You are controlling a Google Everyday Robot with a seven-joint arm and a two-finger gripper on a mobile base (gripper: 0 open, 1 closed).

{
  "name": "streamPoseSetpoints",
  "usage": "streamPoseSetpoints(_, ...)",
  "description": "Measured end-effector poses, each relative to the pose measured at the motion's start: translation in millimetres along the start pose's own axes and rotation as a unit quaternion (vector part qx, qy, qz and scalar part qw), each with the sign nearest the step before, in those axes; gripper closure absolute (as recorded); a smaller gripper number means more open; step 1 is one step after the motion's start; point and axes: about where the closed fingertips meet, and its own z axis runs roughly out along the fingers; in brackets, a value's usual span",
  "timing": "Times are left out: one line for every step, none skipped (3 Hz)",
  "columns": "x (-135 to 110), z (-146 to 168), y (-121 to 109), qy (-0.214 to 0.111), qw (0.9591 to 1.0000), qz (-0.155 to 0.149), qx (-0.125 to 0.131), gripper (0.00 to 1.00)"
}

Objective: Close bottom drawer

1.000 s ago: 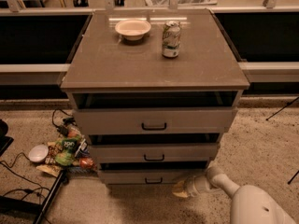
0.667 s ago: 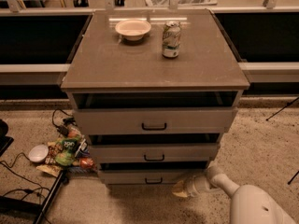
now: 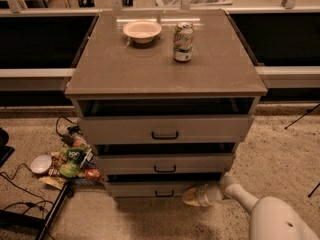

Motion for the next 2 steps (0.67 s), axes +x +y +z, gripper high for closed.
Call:
streamPoseSetpoints(-18.8, -16.5, -20.2, 0.007, 0.9988, -0.026, 0.04, 1.0)
streamPoseSetpoints(-21.3, -25.8, -23.7, 0.014, 0.9979, -0.032, 0.055, 1.0)
